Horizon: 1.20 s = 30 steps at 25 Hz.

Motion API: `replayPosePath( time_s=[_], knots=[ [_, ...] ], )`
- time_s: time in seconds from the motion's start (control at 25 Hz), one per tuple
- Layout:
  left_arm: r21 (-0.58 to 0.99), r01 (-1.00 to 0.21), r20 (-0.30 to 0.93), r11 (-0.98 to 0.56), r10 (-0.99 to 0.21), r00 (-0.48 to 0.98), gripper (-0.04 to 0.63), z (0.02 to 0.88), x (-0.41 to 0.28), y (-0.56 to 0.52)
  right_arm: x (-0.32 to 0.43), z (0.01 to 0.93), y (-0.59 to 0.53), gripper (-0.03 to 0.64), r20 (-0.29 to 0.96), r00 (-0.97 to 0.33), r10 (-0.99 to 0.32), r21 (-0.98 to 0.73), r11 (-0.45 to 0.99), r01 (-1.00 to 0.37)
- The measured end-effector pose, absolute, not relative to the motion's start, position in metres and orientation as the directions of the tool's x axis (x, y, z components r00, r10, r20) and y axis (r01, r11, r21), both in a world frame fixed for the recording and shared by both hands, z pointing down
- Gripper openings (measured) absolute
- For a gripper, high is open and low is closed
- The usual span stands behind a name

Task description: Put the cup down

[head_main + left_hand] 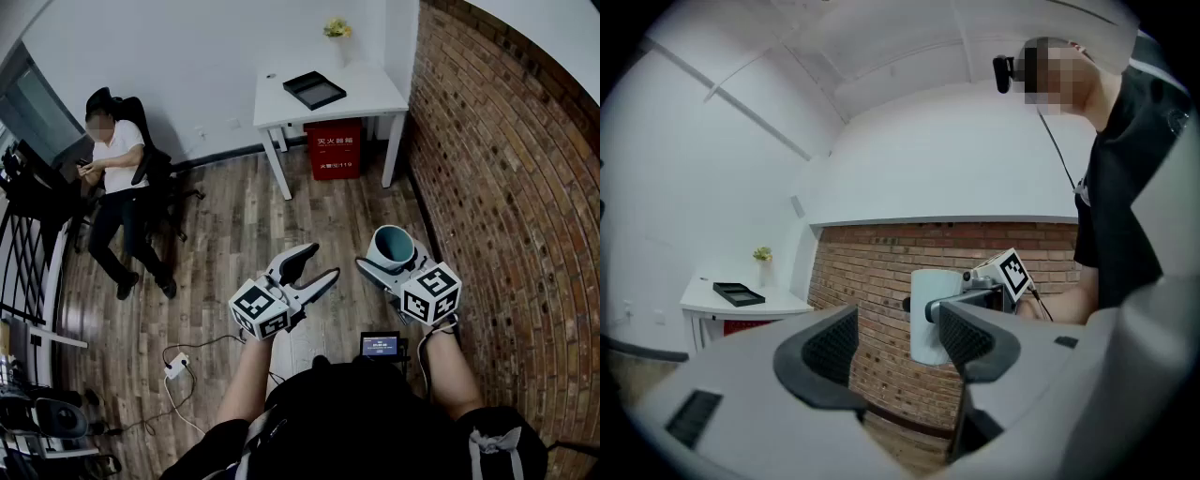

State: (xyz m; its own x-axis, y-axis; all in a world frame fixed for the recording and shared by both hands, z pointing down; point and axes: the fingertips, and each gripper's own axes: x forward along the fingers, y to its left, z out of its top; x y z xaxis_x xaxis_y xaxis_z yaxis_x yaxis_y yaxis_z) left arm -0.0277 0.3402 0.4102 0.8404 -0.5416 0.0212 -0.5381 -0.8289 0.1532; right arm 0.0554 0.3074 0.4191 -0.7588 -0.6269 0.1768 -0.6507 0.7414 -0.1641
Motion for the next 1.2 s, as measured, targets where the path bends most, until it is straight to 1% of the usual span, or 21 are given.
replayPosePath(
  time_s=[0.68,1.2],
  knots=[
    [0.116,-0.542,0.03,-0.833,-0.542,0.84,0.278,0.412,-0.028,0.34,0.045,0.413,0.313,0.394,0.161,-0.8,-0.578,-0.164,0.784,-0.599],
    [0.117,-0.541,0.032,-0.833,-0.541,0.84,0.278,0.412,-0.03,0.343,0.042,0.414,0.316,0.394,0.165,-0.801,-0.575,-0.155,0.787,-0.597]
  ],
)
